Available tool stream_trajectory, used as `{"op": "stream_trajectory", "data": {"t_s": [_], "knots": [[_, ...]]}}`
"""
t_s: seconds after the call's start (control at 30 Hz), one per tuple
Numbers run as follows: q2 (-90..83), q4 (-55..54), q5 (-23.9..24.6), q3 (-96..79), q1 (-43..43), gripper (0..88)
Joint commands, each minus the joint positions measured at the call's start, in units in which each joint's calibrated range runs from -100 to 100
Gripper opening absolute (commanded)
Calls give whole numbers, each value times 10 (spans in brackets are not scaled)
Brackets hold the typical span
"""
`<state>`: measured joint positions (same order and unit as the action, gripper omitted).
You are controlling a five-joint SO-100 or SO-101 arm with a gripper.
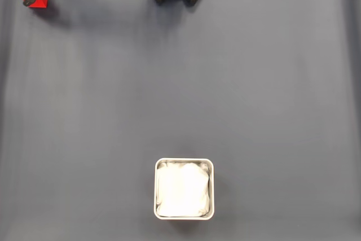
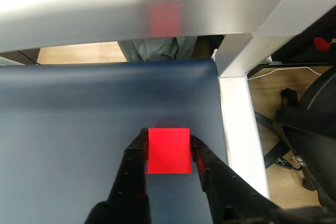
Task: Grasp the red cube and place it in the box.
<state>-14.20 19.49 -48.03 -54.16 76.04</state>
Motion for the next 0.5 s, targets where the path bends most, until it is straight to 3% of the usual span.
{"op": "stream_trajectory", "data": {"t_s": [0.0, 0.47], "knots": [[-6, -5, -4, 26, -6, 14], [-6, -2, -6, 29, -8, 0]]}}
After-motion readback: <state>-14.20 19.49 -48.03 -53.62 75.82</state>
